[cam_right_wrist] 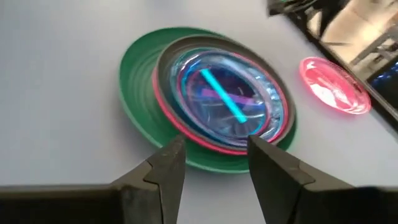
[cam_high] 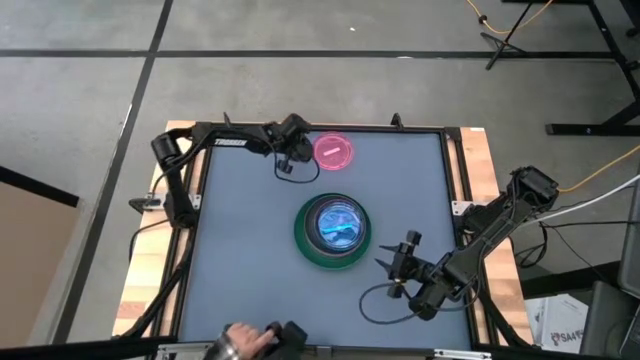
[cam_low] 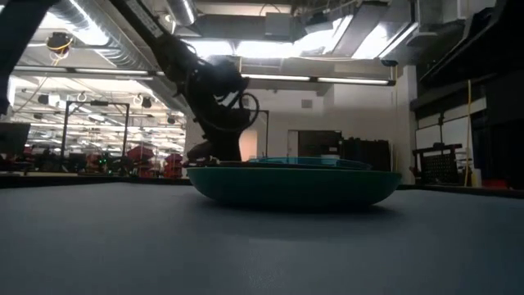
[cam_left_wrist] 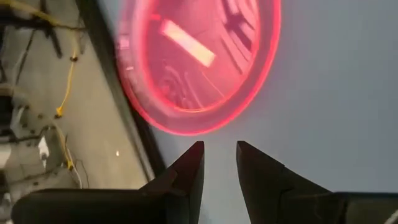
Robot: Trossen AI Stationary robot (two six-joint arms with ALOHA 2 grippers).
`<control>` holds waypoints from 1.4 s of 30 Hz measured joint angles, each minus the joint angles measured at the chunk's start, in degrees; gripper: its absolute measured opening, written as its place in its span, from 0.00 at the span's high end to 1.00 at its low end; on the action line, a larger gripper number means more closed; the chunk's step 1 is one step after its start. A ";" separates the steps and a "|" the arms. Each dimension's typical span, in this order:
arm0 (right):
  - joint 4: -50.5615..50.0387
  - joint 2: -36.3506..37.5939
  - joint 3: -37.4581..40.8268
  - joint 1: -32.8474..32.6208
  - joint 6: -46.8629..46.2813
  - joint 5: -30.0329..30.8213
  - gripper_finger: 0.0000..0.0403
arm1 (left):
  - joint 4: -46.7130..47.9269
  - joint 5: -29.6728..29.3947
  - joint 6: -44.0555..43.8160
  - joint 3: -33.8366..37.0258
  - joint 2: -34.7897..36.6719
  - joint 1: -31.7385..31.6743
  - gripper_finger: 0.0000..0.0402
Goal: Stack plastic plates
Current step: Stack the pink plate on top of the blue plate
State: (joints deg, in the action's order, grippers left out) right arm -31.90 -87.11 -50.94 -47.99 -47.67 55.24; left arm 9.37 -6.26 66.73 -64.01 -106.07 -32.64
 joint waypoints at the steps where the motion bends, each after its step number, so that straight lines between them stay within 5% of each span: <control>1: -0.30 0.00 0.00 0.00 -0.52 0.72 0.59 | 0.28 0.00 1.60 -0.41 -0.96 -0.09 0.78; 11: -1.29 0.00 0.00 0.02 -6.35 1.75 0.59 | 1.99 0.89 9.02 -6.09 -7.99 -0.09 0.78; 27: -1.66 0.00 0.00 0.02 -8.58 3.70 0.59 | 3.13 3.86 17.61 -6.83 -7.97 0.28 0.78; 42: -0.63 0.00 0.04 0.13 -10.98 3.86 0.59 | 1.00 7.21 17.91 -8.33 -11.80 -1.82 0.78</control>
State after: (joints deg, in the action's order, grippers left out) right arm -32.53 -87.11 -50.89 -47.86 -58.65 59.10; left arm 10.37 0.94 84.64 -72.35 -117.87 -34.46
